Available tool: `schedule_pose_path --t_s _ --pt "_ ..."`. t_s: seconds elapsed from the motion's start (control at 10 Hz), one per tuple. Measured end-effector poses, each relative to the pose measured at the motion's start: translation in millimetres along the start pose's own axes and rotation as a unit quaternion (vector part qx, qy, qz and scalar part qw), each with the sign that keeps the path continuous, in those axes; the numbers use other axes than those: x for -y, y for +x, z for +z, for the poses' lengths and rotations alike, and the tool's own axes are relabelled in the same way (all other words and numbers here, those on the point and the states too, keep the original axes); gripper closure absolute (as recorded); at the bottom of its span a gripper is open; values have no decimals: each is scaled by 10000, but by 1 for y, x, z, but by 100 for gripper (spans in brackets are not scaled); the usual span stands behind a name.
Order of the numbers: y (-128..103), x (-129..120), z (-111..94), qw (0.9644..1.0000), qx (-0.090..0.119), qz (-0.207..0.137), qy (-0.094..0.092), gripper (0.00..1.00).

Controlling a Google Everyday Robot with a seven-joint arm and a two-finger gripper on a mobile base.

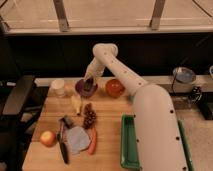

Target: Wipe purple bowl with eraser

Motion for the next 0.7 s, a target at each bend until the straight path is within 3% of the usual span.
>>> schedule_pose_path --t_s 0.3,0.5,0.7 --pt "-18 42 27 9990 237 -308 206 100" --pt "-38 47 36 9988 322 -261 275 100" --pt "-48 35 34 9990 334 -142 268 100"
